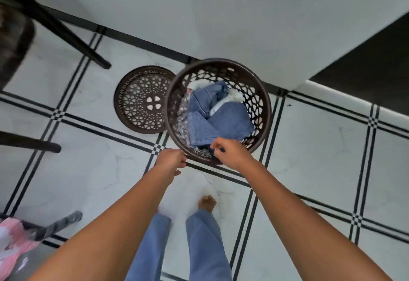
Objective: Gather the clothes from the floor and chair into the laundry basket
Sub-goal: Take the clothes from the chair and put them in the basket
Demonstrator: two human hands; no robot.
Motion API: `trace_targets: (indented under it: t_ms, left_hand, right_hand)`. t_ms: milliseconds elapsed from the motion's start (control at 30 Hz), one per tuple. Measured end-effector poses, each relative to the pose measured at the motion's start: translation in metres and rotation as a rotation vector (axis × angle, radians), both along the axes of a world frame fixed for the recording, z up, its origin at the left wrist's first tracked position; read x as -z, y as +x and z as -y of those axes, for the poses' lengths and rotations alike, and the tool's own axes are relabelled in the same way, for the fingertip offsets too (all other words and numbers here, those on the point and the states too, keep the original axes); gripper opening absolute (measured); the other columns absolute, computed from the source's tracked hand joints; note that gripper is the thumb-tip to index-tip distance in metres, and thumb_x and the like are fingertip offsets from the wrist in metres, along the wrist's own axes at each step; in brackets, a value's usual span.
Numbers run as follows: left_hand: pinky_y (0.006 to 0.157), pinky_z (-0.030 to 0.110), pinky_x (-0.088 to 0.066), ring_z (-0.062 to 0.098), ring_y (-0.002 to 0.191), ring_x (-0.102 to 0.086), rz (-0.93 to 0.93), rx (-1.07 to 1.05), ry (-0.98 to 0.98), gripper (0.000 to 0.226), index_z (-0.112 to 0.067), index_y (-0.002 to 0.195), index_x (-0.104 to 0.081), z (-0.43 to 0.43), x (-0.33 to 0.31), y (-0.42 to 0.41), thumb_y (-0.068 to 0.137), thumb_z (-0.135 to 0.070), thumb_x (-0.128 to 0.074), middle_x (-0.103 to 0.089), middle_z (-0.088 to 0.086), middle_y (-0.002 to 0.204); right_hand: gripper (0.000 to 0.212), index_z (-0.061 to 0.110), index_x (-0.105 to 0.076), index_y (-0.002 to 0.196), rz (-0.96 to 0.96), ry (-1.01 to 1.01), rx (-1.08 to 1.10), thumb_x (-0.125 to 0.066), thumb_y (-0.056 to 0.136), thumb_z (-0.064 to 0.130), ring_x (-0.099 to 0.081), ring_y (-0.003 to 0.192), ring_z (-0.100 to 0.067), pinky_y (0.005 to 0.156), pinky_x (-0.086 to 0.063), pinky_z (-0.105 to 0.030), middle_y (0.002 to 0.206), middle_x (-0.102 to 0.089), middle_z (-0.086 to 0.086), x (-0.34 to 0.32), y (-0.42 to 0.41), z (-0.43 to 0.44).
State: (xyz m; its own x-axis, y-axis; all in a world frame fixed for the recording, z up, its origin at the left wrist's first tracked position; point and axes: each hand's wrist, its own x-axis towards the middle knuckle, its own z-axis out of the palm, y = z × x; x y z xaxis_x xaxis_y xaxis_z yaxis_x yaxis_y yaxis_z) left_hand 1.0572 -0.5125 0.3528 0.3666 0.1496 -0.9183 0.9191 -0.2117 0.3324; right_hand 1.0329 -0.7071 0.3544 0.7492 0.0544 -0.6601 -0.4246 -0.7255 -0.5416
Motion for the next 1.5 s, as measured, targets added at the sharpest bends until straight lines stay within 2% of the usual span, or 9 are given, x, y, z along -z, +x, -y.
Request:
trace_targets:
  t_ms: [233,400,600,767,867,1133,1300,1400,1500]
  left_hand:
    - [0.052,0.020,-0.042,0.015,0.065,-0.057,0.282,-0.082,-0.077,0.020,-0.010,0.113,-0.059,-0.084,-0.184,0.022,0.095,-0.014,-0.050,-0.063,0.005,0.085]
    - [0.067,0.027,-0.044,0.016,0.076,-0.065,0.465,-0.244,-0.030,0.019,-0.015,0.109,-0.064,-0.193,-0.294,0.015,0.094,-0.020,-0.054,-0.071,0.003,0.091]
    - [0.059,0.025,-0.039,0.014,0.068,-0.061,0.559,-0.569,0.106,0.011,-0.018,0.098,-0.064,-0.324,-0.346,0.005,0.094,-0.020,-0.054,-0.069,0.003,0.086]
    - [0.061,0.027,-0.044,0.017,0.069,-0.063,0.574,-0.729,0.183,0.012,-0.016,0.101,-0.065,-0.435,-0.332,0.060,0.093,-0.017,-0.056,-0.072,0.007,0.091]
    - [0.057,0.024,-0.043,0.015,0.069,-0.062,0.575,-0.756,0.157,0.014,-0.014,0.104,-0.065,-0.498,-0.312,0.127,0.094,-0.017,-0.055,-0.070,0.007,0.091]
    - [0.056,0.024,-0.043,0.016,0.071,-0.063,0.493,-0.683,0.109,0.016,-0.015,0.105,-0.066,-0.625,-0.270,0.312,0.091,-0.019,-0.058,-0.073,0.007,0.096]
    - [0.082,0.036,-0.056,0.021,0.086,-0.067,0.367,-0.443,0.195,0.023,-0.020,0.106,-0.065,-0.665,-0.203,0.387,0.085,-0.029,-0.066,-0.070,0.003,0.099]
    - [0.088,0.034,-0.051,0.022,0.116,-0.057,0.312,-0.084,0.429,0.058,-0.025,0.130,-0.049,-0.667,-0.158,0.407,0.079,-0.040,-0.071,-0.054,0.001,0.131]
    - [0.103,0.049,-0.042,0.029,0.138,-0.034,0.271,0.169,0.568,0.093,-0.029,0.144,-0.032,-0.669,-0.103,0.427,0.066,-0.059,-0.074,-0.026,0.003,0.155]
  right_hand:
    - [0.014,0.023,-0.064,0.093,0.149,0.102,0.022,-0.051,0.093,0.027,-0.065,0.082,-0.017,0.075,-0.053,-0.037,0.088,-0.071,0.000,-0.158,0.016,-0.094]
    - [0.014,0.027,-0.062,0.102,0.254,0.201,-0.250,-0.051,0.093,0.031,-0.065,0.085,-0.016,0.077,-0.048,-0.034,0.090,-0.072,0.002,-0.277,0.051,-0.212]
    - [0.017,0.026,-0.055,0.110,0.331,0.184,-0.601,-0.049,0.095,0.031,-0.062,0.072,-0.024,0.064,-0.048,-0.036,0.084,-0.068,-0.003,-0.345,0.131,-0.338]
    - [0.023,0.022,-0.056,0.117,0.365,0.178,-0.682,-0.046,0.098,0.031,-0.060,0.082,-0.014,0.066,-0.046,-0.027,0.109,-0.064,0.003,-0.355,0.228,-0.451]
    - [0.022,0.025,-0.056,0.117,0.377,0.163,-0.667,-0.046,0.098,0.031,-0.057,0.077,-0.006,0.058,-0.042,-0.019,0.109,-0.062,0.006,-0.346,0.287,-0.517]
    - [0.015,0.026,-0.059,0.107,0.271,0.082,-0.598,-0.050,0.096,0.029,-0.057,0.076,-0.010,0.061,-0.044,-0.022,0.099,-0.064,0.004,-0.315,0.431,-0.645]
    - [0.013,0.027,-0.061,0.105,0.259,0.040,-0.536,-0.051,0.096,0.029,-0.059,0.084,-0.010,0.067,-0.043,-0.020,0.100,-0.063,0.007,-0.272,0.505,-0.682]
    - [0.015,0.026,-0.061,0.106,0.218,-0.005,-0.520,-0.051,0.095,0.028,-0.061,0.093,-0.011,0.079,-0.052,-0.028,0.103,-0.064,0.006,-0.232,0.535,-0.692]
    - [0.021,0.020,-0.062,0.112,0.191,-0.063,-0.585,-0.052,0.094,0.026,-0.061,0.103,-0.014,0.090,-0.052,-0.035,0.110,-0.066,0.003,-0.177,0.565,-0.702]
